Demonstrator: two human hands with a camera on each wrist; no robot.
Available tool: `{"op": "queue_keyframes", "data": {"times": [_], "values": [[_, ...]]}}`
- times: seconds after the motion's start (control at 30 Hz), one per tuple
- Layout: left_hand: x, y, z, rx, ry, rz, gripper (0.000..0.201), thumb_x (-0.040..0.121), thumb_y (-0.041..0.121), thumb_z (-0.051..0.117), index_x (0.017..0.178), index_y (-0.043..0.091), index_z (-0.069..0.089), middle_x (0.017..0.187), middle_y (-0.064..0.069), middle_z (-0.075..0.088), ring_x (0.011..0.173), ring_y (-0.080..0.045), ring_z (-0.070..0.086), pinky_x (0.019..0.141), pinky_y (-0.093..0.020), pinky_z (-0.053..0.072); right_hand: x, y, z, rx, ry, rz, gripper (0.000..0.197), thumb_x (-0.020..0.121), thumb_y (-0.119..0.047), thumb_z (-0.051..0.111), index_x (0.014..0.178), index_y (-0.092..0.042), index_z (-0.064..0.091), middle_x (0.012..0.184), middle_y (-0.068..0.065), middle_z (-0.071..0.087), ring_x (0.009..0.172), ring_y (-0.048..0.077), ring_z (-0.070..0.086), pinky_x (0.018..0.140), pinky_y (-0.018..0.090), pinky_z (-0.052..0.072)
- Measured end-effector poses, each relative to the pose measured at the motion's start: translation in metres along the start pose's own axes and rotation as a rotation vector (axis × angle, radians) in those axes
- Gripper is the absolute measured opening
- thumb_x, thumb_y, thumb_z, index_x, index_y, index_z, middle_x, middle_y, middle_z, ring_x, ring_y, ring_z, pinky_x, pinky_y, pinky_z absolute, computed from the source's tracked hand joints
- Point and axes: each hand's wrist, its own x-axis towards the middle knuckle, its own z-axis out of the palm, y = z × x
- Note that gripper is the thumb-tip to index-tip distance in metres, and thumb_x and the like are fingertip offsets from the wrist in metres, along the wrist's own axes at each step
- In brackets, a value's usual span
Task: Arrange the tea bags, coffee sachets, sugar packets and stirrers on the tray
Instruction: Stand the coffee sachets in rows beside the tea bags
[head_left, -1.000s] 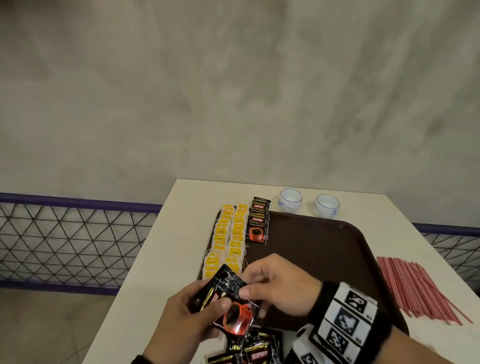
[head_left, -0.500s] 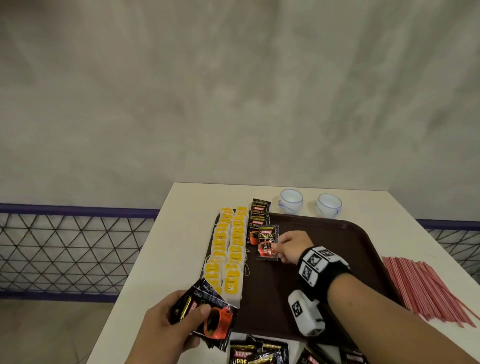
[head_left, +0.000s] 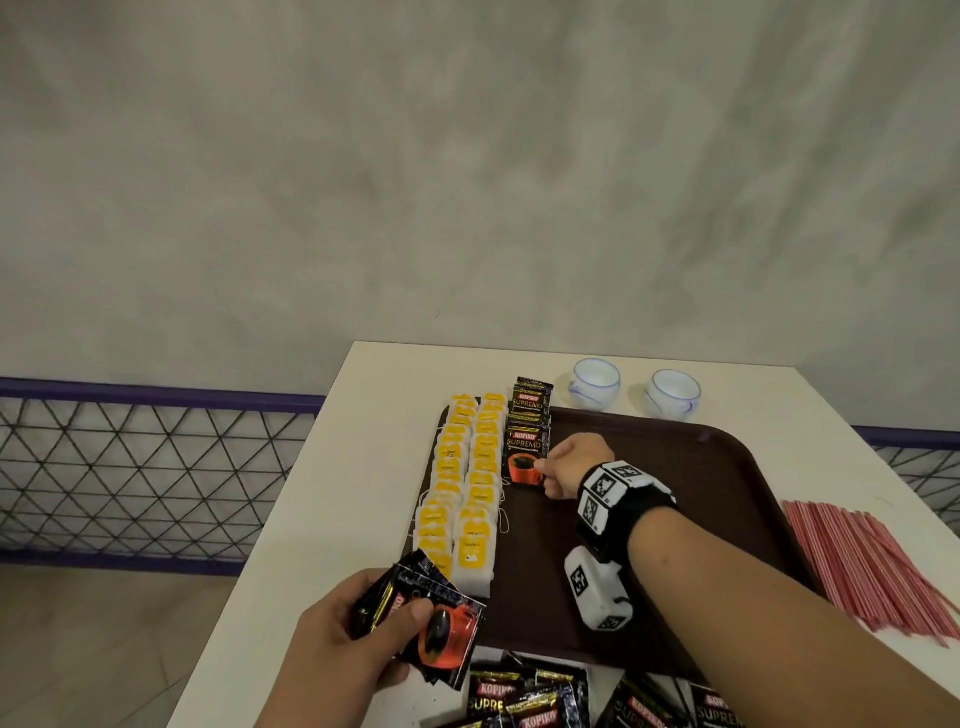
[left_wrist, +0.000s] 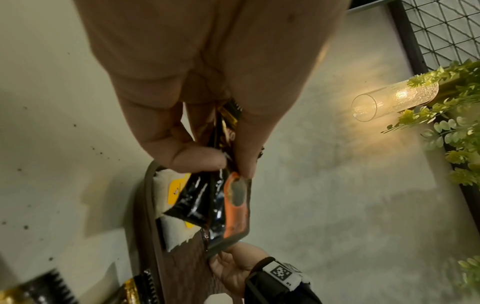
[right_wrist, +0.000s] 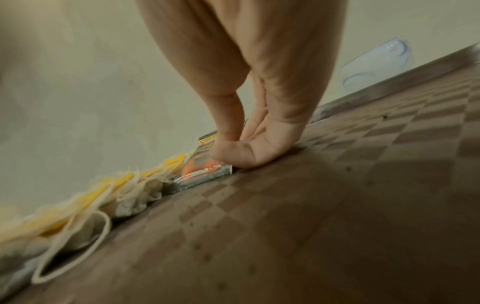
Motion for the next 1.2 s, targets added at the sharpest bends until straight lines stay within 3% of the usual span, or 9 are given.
{"op": "queue_keyframes", "data": {"times": [0.17, 0.27, 0.43, 0.5, 0.7, 0.77, 0.87, 1.03, 1.2], "values": [[0.0, 0.004, 0.008, -0.02, -0.041, 0.015, 0.014, 0.073, 0.007, 0.078, 0.081, 0.018, 0.072, 0.067, -0.006, 0.067, 0.053, -0.01, 0.059, 0.05, -0.024, 0.05, -0.004, 0.005, -0.008, -0.037, 0.013, -0.047, 0.03, 0.079, -0.019, 0.077, 0.095, -0.01, 0.053, 0.082, 0.014, 0.067, 0.057, 0.021, 0.065, 0.069, 0.038, 0.061], [0.001, 0.007, 0.012, -0.015, -0.084, 0.019, 0.009, 0.077, 0.009, 0.073, 0.084, 0.015, 0.071, 0.069, -0.006, 0.067, 0.056, -0.008, 0.058, 0.052, -0.023, 0.05, -0.028, 0.0, -0.019, -0.212, 0.029, -0.23, 0.034, 0.081, -0.031, 0.073, 0.101, -0.016, 0.05, 0.092, 0.01, 0.066, 0.072, 0.022, 0.067, 0.071, 0.035, 0.058], [0.0, 0.014, 0.024, -0.044, -0.164, 0.036, 0.013, 0.076, 0.006, 0.072, 0.089, 0.009, 0.07, 0.077, -0.014, 0.065, 0.064, -0.019, 0.057, 0.052, -0.025, 0.049, -0.12, 0.002, -0.032, -0.156, -0.692, -0.471, 0.011, 0.094, -0.028, 0.058, 0.105, -0.029, 0.06, 0.1, -0.003, 0.069, 0.083, 0.01, 0.064, 0.067, 0.027, 0.053], [-0.003, 0.016, 0.031, -0.034, -0.188, 0.063, 0.015, 0.076, 0.005, 0.072, 0.091, 0.009, 0.069, 0.075, -0.01, 0.067, 0.06, -0.015, 0.062, 0.051, -0.024, 0.051, -0.142, 0.012, -0.034, -0.112, -0.817, -0.512, 0.008, 0.095, -0.024, 0.057, 0.096, -0.03, 0.063, 0.089, -0.011, 0.069, 0.084, 0.012, 0.065, 0.069, 0.031, 0.054], [-0.009, 0.012, 0.042, 0.002, -0.117, 0.148, 0.024, 0.065, 0.003, 0.079, 0.087, 0.006, 0.07, 0.087, -0.02, 0.07, 0.072, -0.031, 0.07, 0.065, -0.042, 0.06, -0.147, 0.031, -0.036, -0.138, -0.496, -0.611, 0.017, 0.08, -0.018, 0.074, 0.071, -0.028, 0.063, 0.063, -0.01, 0.063, 0.061, 0.0, 0.058, 0.063, 0.023, 0.045], [-0.008, 0.009, 0.041, 0.009, -0.098, 0.167, 0.022, 0.063, 0.006, 0.081, 0.083, 0.005, 0.072, 0.087, -0.027, 0.067, 0.074, -0.038, 0.069, 0.063, -0.041, 0.06, -0.15, 0.031, -0.038, -0.053, -0.486, -0.544, 0.02, 0.075, -0.014, 0.079, 0.07, -0.024, 0.063, 0.059, -0.008, 0.06, 0.055, 0.005, 0.056, 0.052, 0.023, 0.047], [-0.009, 0.008, 0.04, 0.041, -0.093, 0.216, 0.017, 0.068, 0.003, 0.079, 0.083, 0.006, 0.073, 0.08, -0.025, 0.069, 0.065, -0.028, 0.067, 0.057, -0.029, 0.057, -0.157, 0.029, -0.039, 0.048, -0.573, -0.451, 0.016, 0.076, -0.022, 0.079, 0.08, -0.017, 0.065, 0.064, -0.007, 0.06, 0.059, 0.012, 0.06, 0.046, 0.024, 0.049], [-0.01, 0.009, 0.043, 0.101, -0.087, 0.252, 0.026, 0.073, 0.001, 0.076, 0.093, 0.016, 0.071, 0.081, -0.011, 0.075, 0.078, -0.035, 0.07, 0.07, -0.05, 0.058, -0.16, 0.031, -0.036, 0.009, -0.557, -0.481, 0.024, 0.095, -0.029, 0.056, 0.086, -0.009, 0.068, 0.065, -0.006, 0.059, 0.062, 0.014, 0.058, 0.052, 0.027, 0.051], [-0.01, 0.009, 0.043, -0.004, -0.035, 0.217, 0.027, 0.071, -0.011, 0.071, 0.092, 0.006, 0.069, 0.078, -0.012, 0.075, 0.074, -0.029, 0.072, 0.061, -0.039, 0.059, -0.156, 0.032, -0.034, -0.056, -0.433, -0.553, 0.032, 0.089, -0.021, 0.065, 0.058, -0.022, 0.06, 0.053, -0.013, 0.054, 0.055, -0.002, 0.049, 0.064, 0.018, 0.041]]}}
